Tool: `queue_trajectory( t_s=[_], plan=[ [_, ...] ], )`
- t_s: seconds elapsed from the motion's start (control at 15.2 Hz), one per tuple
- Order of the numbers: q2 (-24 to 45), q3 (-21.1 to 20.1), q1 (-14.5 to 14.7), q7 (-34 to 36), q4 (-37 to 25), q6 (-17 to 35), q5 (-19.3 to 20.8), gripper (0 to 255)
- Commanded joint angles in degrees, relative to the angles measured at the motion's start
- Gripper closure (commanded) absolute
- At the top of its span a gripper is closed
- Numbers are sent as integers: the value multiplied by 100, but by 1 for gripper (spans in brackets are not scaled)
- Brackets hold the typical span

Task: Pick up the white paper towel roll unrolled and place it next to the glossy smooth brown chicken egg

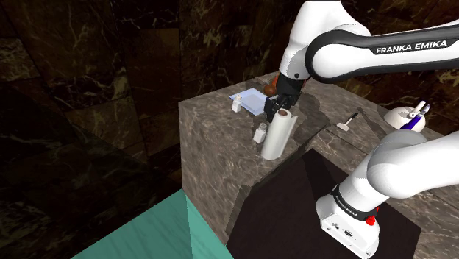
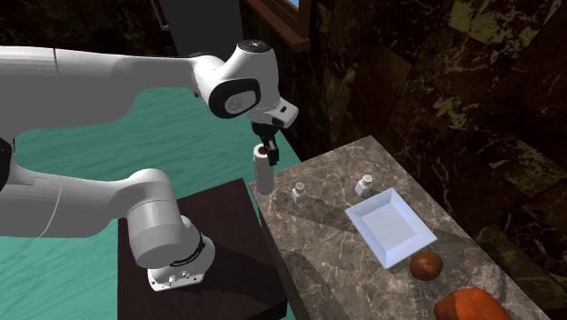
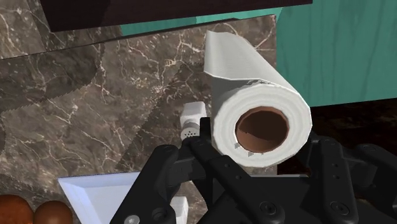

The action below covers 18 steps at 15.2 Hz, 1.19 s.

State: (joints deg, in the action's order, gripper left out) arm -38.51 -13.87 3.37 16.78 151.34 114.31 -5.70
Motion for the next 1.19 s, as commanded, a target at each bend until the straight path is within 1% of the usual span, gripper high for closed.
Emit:
queue_trajectory(
  t_s=[0.0,1.12],
  plan=[
    [-44,25,-6,-11,-123,-170,14,255],
    [-147,175,-62,-57,-1364,-1511,125,255]
  ],
)
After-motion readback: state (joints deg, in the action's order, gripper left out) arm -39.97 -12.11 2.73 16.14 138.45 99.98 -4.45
